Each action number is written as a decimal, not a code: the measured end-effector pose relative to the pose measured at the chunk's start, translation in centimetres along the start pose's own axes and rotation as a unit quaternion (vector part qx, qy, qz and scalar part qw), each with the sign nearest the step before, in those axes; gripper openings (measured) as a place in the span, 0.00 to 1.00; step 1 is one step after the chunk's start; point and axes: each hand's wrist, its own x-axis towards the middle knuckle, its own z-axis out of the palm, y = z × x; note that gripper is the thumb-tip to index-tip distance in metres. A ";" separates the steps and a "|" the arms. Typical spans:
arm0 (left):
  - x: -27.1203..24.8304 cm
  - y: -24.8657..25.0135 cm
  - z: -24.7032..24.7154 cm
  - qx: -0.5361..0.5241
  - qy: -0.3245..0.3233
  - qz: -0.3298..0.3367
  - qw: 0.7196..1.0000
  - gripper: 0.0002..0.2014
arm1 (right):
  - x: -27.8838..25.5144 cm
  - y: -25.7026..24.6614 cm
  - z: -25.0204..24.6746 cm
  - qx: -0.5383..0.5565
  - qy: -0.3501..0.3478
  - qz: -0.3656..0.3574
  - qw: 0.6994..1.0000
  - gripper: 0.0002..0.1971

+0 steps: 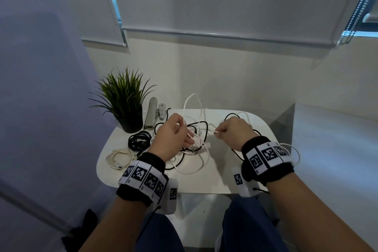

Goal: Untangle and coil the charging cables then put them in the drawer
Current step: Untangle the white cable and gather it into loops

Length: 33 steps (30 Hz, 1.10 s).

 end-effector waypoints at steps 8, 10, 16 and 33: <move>0.4 1.9 -0.7 -0.114 0.063 0.036 0.991 0.05 | -0.4 -0.6 0.1 0.139 -0.029 -0.095 0.985 0.16; 0.3 2.4 -0.5 -0.149 0.054 0.033 0.987 0.05 | -0.7 -1.7 -0.1 0.243 -0.034 -0.113 0.963 0.13; -0.2 2.9 -0.5 -0.142 0.025 0.037 0.989 0.05 | -0.8 -1.9 0.5 0.222 -0.028 -0.150 0.963 0.05; -0.2 0.9 -1.5 0.344 -0.060 0.022 0.937 0.08 | 0.4 -1.0 -1.6 0.349 0.169 -0.045 0.921 0.08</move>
